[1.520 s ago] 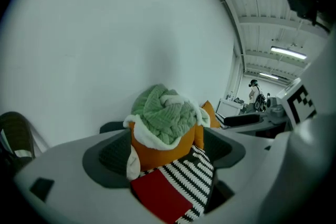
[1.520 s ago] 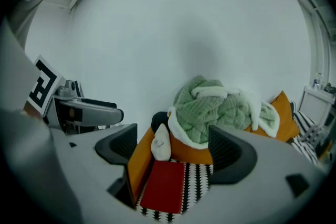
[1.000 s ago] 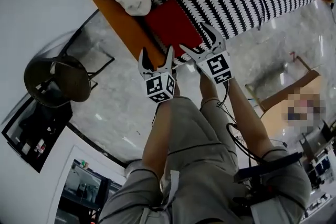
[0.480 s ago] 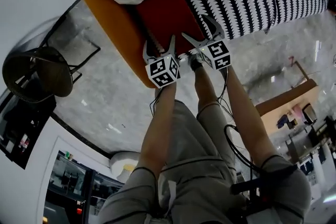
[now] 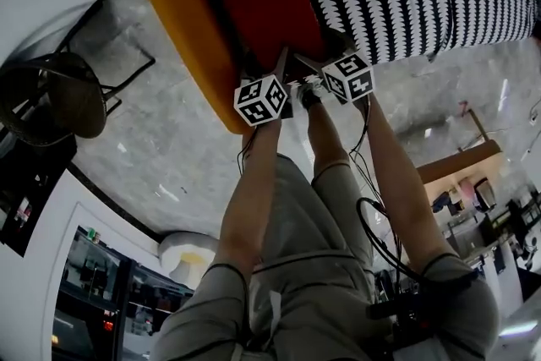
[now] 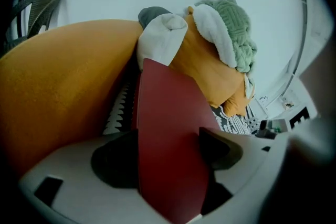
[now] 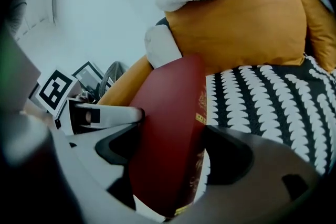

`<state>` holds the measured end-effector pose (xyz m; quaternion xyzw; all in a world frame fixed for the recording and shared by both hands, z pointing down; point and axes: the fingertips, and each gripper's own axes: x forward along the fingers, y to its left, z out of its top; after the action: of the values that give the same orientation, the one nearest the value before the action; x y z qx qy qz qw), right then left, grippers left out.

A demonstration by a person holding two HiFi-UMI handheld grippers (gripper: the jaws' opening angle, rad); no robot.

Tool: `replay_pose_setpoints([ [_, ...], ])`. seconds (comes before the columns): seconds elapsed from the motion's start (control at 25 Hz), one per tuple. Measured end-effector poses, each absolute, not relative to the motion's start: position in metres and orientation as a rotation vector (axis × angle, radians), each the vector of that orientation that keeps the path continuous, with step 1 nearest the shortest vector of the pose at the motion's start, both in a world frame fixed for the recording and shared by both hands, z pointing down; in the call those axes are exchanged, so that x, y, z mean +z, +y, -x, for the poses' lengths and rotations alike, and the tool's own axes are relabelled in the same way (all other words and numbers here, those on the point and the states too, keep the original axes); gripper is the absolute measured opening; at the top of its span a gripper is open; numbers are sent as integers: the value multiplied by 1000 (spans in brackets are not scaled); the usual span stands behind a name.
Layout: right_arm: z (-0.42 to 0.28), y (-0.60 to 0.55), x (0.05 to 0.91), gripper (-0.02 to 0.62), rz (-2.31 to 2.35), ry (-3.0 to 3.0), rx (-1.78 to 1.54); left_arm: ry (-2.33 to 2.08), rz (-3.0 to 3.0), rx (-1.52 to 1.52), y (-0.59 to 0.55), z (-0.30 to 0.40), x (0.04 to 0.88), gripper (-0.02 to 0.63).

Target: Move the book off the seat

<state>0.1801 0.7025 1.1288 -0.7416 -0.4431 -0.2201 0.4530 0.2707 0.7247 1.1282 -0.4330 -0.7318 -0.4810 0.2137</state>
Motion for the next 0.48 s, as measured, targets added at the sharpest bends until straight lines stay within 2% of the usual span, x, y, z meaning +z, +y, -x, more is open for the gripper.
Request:
replay_pose_setpoints([
  [0.48, -174, 686, 1081, 403, 1852, -1189, -430, -2117, 1179, -1202, 713, -263, 1077, 374],
])
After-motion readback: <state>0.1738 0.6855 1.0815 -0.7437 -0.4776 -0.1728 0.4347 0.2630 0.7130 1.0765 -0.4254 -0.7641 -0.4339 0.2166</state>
